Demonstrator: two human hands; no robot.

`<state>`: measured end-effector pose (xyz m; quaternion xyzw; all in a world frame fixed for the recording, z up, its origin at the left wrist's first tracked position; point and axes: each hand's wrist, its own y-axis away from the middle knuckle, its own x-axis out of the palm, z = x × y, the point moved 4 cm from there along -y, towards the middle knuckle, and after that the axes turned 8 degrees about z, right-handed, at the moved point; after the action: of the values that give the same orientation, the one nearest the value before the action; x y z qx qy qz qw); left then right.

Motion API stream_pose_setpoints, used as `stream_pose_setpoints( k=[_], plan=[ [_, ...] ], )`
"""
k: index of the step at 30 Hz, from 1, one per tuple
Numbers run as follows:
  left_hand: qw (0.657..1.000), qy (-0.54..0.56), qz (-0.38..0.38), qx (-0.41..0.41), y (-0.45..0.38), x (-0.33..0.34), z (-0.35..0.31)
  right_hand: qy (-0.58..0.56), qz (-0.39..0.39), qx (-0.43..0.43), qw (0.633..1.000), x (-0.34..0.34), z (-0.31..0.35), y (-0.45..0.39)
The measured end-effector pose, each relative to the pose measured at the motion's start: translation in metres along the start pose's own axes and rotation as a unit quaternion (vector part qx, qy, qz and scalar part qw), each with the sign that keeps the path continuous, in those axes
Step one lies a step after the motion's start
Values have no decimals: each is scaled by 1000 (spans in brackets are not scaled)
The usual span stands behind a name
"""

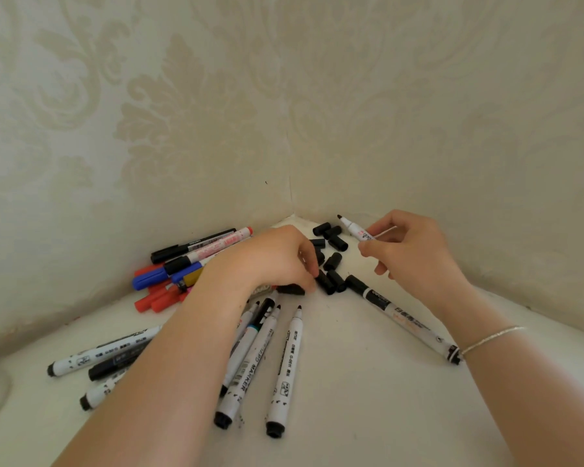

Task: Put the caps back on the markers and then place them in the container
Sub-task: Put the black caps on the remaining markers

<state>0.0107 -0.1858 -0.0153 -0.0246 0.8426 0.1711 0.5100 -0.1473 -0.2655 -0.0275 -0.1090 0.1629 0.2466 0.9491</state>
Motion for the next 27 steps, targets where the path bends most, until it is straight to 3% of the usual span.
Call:
stream_pose_setpoints(
  k=[3, 14, 23, 27],
  plan=[
    [999, -8, -47, 6, -3, -2, -2, 2, 3, 2, 1000, 1, 0, 0],
    [996, -88, -23, 25, -10, 13, -6, 7, 4, 9, 1000, 1, 0, 1],
    [991, 121, -5, 62, -1, -2, 5, -10, 6, 17, 1000, -1, 2, 1],
    [981, 176, -41, 65, -1, -10, 11, -14, 26, 9, 1000, 1, 5, 3]
  ],
)
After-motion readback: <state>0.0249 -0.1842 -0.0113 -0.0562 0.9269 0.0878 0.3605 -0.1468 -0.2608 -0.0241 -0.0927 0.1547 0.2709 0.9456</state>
